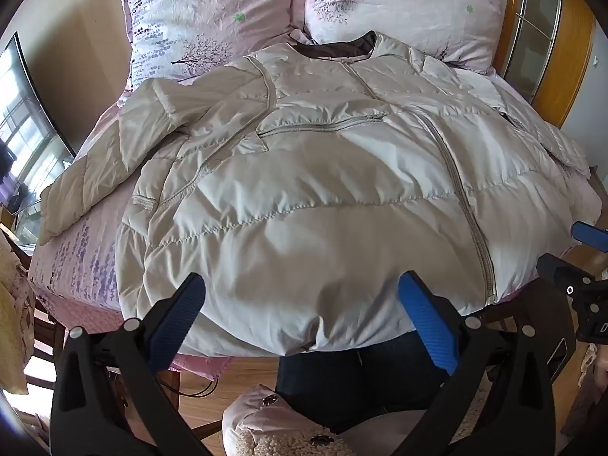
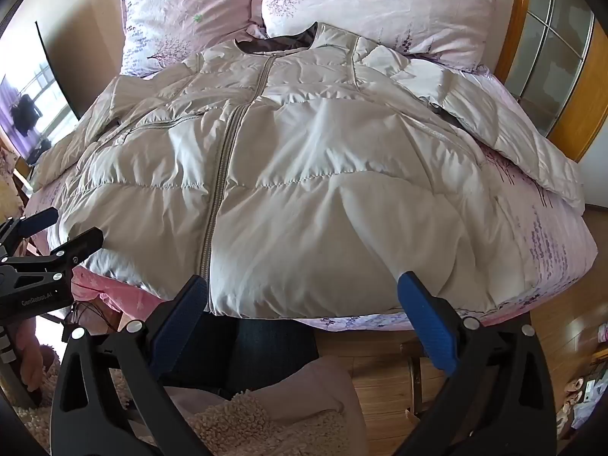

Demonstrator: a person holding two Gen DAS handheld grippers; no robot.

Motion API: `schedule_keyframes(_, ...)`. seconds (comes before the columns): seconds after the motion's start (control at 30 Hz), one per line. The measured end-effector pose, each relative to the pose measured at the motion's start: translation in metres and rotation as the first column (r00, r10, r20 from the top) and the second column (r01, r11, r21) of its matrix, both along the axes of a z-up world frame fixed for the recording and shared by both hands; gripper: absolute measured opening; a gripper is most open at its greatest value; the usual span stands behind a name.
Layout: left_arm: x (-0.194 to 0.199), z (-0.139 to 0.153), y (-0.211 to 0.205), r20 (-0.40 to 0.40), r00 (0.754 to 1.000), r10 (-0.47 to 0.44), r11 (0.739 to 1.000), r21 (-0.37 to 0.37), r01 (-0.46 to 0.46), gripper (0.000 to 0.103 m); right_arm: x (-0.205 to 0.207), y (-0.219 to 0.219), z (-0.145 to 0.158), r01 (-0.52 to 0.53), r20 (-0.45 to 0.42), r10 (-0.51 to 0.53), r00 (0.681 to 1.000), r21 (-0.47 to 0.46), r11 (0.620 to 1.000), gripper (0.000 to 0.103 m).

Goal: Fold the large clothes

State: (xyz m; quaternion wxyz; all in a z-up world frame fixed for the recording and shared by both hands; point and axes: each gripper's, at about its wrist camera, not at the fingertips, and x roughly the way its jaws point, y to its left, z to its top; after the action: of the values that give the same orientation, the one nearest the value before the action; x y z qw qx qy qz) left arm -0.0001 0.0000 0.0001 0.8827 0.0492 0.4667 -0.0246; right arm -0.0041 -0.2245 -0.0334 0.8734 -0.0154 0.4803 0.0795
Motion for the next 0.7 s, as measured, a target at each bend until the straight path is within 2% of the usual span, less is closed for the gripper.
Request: schedule_keyframes(0.7, 0.0005, -0.0002, -0.0003, -0.005, 1.0, -0.003, 1.0, -0.002, 0.003, 0.101, -0.0004, 0.0006, 0.0002, 0.0, 0.004, 0.0, 1.0, -0.001, 1.0, 0.101)
